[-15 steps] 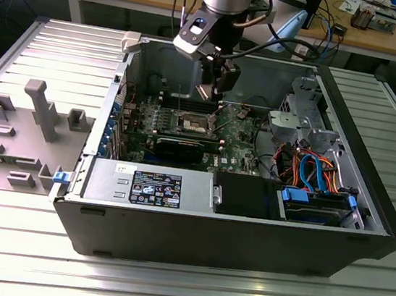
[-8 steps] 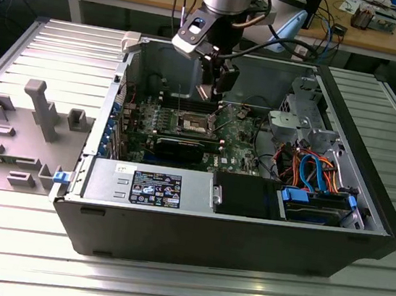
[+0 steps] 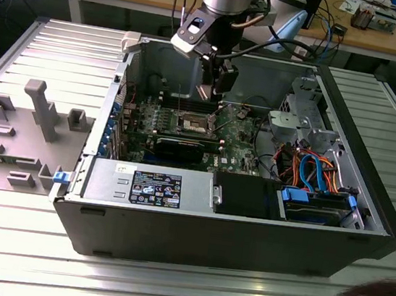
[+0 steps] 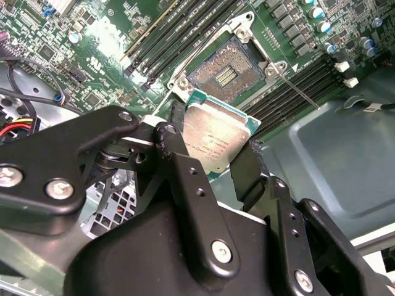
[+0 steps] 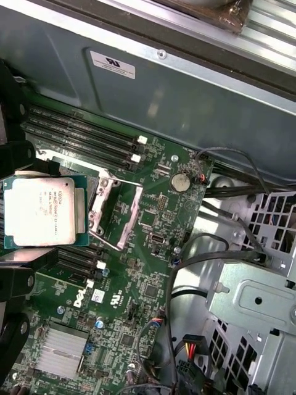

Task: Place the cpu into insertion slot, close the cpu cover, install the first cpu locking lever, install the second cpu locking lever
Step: 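Place the cpu into insertion slot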

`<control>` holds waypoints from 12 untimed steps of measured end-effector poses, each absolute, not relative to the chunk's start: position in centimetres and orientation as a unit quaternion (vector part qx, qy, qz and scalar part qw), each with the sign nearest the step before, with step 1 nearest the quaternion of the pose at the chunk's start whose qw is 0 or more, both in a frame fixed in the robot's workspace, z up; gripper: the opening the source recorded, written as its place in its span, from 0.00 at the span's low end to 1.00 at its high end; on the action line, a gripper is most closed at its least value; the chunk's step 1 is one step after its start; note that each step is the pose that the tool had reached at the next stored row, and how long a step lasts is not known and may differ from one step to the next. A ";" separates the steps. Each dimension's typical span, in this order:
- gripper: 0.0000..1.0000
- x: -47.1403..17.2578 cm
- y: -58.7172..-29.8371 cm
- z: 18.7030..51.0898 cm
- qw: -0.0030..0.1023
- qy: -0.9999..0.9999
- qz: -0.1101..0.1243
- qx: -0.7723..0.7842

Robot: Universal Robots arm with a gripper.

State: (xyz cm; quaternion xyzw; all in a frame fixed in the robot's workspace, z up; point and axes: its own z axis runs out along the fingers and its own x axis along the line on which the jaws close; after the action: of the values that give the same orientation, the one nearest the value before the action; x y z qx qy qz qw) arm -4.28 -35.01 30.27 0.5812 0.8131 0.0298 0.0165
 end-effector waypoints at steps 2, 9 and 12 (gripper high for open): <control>0.55 -4.3 -35.0 30.3 0.017 0.812 0.030 0.583; 0.55 -4.3 -35.0 30.2 0.017 0.805 0.030 0.592; 0.55 -4.3 -35.0 30.2 0.017 0.802 0.029 0.596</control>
State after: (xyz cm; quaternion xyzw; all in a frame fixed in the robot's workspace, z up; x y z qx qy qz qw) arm -4.28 -35.01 30.20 0.5958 0.8024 0.0295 0.0170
